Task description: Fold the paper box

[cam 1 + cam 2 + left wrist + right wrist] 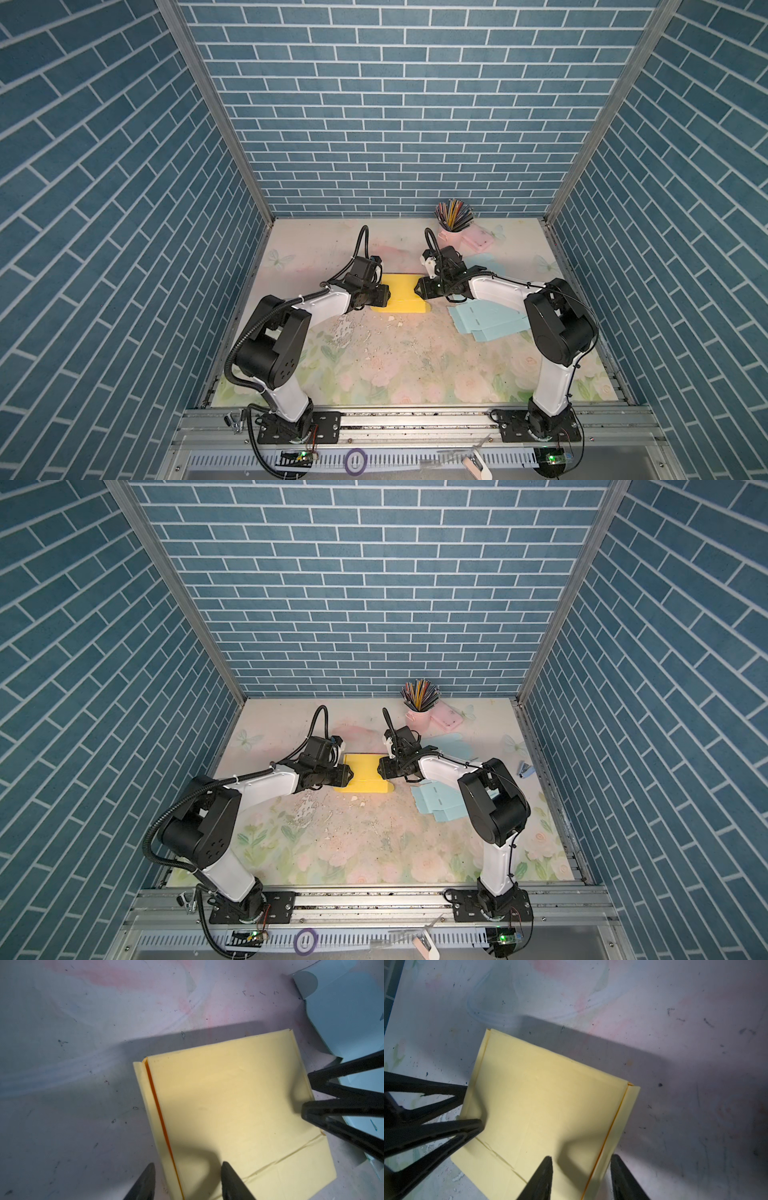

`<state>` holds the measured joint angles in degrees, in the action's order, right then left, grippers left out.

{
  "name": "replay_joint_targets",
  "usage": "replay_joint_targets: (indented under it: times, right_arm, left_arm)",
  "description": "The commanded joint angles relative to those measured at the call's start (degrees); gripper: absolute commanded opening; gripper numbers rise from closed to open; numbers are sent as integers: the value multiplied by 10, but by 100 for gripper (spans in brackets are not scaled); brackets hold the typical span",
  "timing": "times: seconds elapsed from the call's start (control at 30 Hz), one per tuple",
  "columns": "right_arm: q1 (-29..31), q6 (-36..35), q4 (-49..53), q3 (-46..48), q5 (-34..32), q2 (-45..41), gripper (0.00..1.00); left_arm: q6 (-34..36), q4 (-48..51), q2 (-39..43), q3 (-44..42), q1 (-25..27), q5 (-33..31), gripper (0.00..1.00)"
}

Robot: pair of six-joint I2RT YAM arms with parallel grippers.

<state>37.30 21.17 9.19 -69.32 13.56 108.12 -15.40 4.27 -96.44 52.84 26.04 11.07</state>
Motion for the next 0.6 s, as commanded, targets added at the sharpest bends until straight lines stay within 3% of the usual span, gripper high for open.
replay_joint_targets:
  times: [0.0,0.2,0.57]
  right_arm:
    - [14,13,14,15,7,14,47]
    - [19,5,26,9,-10,22,46]
    - [53,26,40,40,-35,-31,46]
  left_arm:
    - [10,29,36,-17,-4,-37,59]
    - [26,58,60,-18,-4,-48,62]
    - [17,9,11,-27,-23,-9,53]
